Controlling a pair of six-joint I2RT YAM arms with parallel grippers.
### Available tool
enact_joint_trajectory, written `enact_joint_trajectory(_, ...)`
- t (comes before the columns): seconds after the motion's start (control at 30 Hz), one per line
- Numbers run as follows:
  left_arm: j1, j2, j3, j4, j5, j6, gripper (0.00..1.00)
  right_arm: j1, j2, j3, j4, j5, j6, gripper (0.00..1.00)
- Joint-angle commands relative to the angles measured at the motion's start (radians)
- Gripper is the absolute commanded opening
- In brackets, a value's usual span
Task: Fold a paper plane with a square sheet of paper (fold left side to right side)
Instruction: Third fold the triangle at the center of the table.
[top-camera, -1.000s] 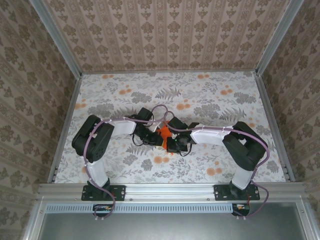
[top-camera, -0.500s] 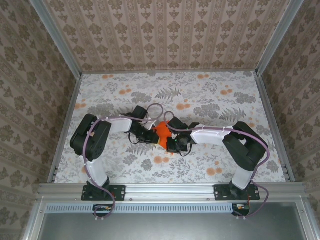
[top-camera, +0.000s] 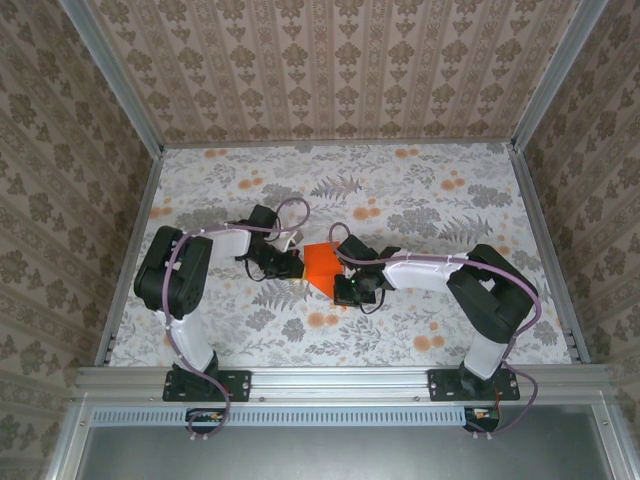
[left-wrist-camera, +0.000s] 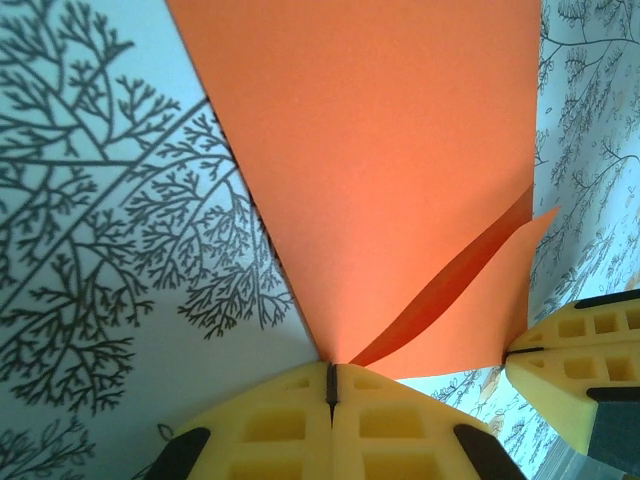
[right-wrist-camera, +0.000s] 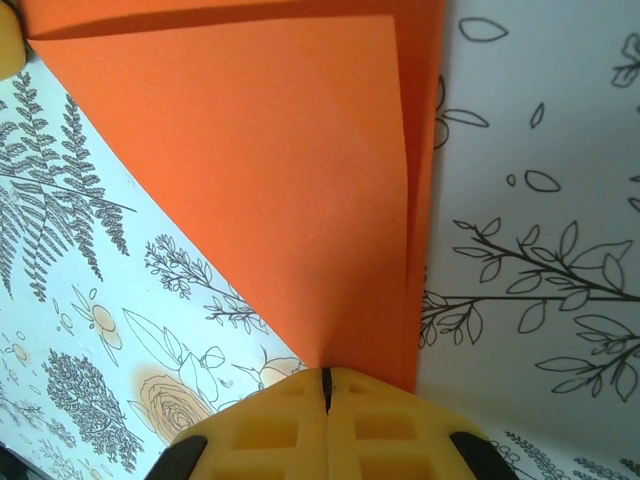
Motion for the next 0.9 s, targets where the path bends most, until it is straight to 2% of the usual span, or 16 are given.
enact_joint_trajectory(0.0, 0.022, -0.015, 0.022, -0.014, -0.077, 0.034, 0.05, 0.003, 0.011, -0.049, -0.074, -0.005, -0.008, 0.0)
enact_joint_trajectory(0.1, 0.023, -0.051, 0.014, -0.017, -0.07, 0.025, 0.09, 0.003, -0.02, -0.036, -0.049, -0.004, -0.029, 0.0)
enact_joint_trajectory(0.4, 0.025, -0.263, -0.081, 0.032, -0.074, -0.096, 0.34, -0.023, -0.184, 0.013, -0.091, 0.132, -0.228, 0.41)
enact_joint_trajectory(0.47, 0.024, -0.304, -0.109, 0.054, -0.081, -0.14, 0.42, -0.037, -0.199, 0.019, -0.105, 0.173, -0.299, 0.48)
enact_joint_trajectory(0.57, 0.025, -0.355, -0.16, 0.112, -0.079, -0.225, 0.48, -0.069, -0.198, 0.016, -0.053, 0.152, -0.406, 0.55)
enact_joint_trajectory(0.7, 0.023, -0.391, -0.242, 0.23, -0.056, -0.349, 0.54, -0.113, -0.136, 0.038, 0.021, 0.053, -0.494, 0.57)
enact_joint_trajectory(0.87, 0.016, -0.386, -0.331, 0.397, -0.001, -0.496, 0.56, -0.155, -0.032, 0.074, 0.083, -0.033, -0.511, 0.54)
